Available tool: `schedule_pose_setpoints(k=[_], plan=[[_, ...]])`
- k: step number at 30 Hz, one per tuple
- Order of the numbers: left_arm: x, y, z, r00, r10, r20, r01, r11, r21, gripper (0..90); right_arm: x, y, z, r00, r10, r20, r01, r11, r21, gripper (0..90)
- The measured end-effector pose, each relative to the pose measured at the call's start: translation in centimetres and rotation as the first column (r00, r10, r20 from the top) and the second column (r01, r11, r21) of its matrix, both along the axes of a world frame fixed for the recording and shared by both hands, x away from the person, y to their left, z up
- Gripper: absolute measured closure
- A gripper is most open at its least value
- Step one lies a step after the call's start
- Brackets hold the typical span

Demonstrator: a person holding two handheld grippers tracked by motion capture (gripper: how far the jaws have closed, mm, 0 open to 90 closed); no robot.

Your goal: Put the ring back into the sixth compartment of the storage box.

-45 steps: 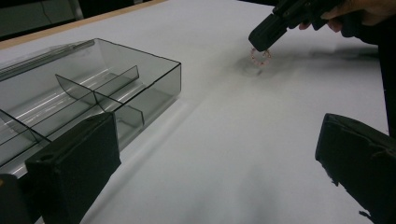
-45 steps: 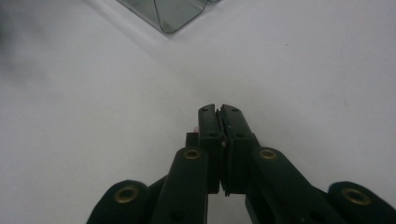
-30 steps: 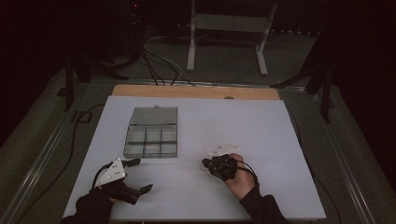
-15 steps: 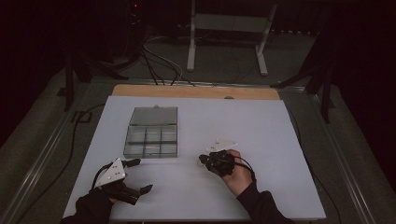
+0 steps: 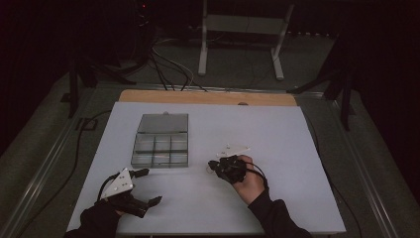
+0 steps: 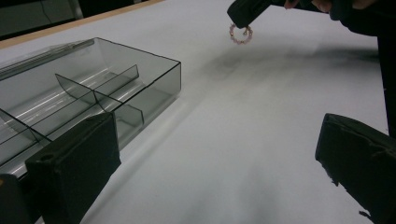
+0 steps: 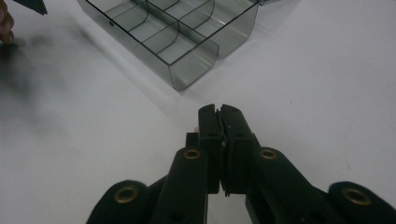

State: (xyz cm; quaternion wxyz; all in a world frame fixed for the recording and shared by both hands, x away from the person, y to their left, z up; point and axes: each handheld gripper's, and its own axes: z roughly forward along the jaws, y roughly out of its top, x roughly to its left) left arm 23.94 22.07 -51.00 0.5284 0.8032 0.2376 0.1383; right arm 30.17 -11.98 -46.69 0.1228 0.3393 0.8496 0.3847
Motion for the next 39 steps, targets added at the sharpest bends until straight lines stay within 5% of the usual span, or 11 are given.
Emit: schedule_pose_setpoints(k=[39], plan=[[0.0, 0.0, 0.0, 1.0, 0.0, 0.002, 0.0, 1.0, -0.003, 0.8, 2.9, 2.4, 2.4, 0.9996, 0.006, 0.027, -0.007, 1.0, 0.022, 87.8]])
